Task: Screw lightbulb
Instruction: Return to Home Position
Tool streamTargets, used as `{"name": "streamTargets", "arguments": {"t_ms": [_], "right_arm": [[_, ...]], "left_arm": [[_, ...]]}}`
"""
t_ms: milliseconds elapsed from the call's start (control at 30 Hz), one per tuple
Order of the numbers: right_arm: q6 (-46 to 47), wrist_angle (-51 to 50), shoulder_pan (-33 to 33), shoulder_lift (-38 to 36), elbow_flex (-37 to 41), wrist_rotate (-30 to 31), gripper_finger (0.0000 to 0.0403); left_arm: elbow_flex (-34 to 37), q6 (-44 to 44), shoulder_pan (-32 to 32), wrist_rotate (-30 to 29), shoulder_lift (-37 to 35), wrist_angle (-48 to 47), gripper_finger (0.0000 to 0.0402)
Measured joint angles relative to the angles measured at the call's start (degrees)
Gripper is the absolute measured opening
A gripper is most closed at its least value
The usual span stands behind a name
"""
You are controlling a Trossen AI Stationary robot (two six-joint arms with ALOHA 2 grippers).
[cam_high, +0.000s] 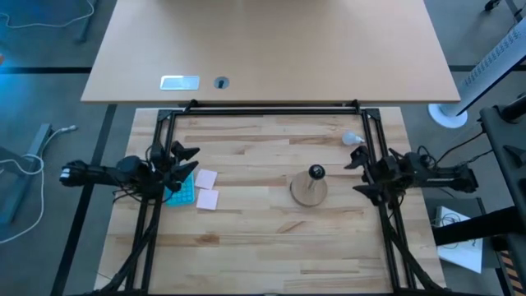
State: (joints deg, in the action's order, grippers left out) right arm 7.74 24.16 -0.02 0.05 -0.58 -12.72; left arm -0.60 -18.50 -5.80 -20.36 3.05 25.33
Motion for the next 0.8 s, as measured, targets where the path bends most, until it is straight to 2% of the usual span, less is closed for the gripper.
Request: {"name": "streamTargets", "arguments": {"t_ms": [100,267,467,600,800], "right_arm": [[-1.36,-0.5,-1.89,0.01,0.0,-3.06,0.0309],[1.72,-2.83,-3.51,0.02,0.0,-6.91,0.0309],[2.67,-2.67,-4.93,0.02,0.0,-7.02,0.0309],[3.74,-3.29,-5.7,0.04,0.0,-7.02,0.0309],[1.07,-10.75,-5.67,0.09,0.0,-6.98,0.0309]], "left_arm": [[0.0,-0.01,-0.01,0.25,-2.48,-2.42,0.0291],[0.02,-0.97,0.19,0.3,-3.09,-3.69,0.0291],[0.04,-1.52,0.28,0.35,-3.07,-2.84,0.0291],[-0.86,2.17,0.28,0.35,-3.05,-2.02,0.0291],[-3.26,7.52,0.28,0.35,-2.94,-3.38,0.0291]]}}
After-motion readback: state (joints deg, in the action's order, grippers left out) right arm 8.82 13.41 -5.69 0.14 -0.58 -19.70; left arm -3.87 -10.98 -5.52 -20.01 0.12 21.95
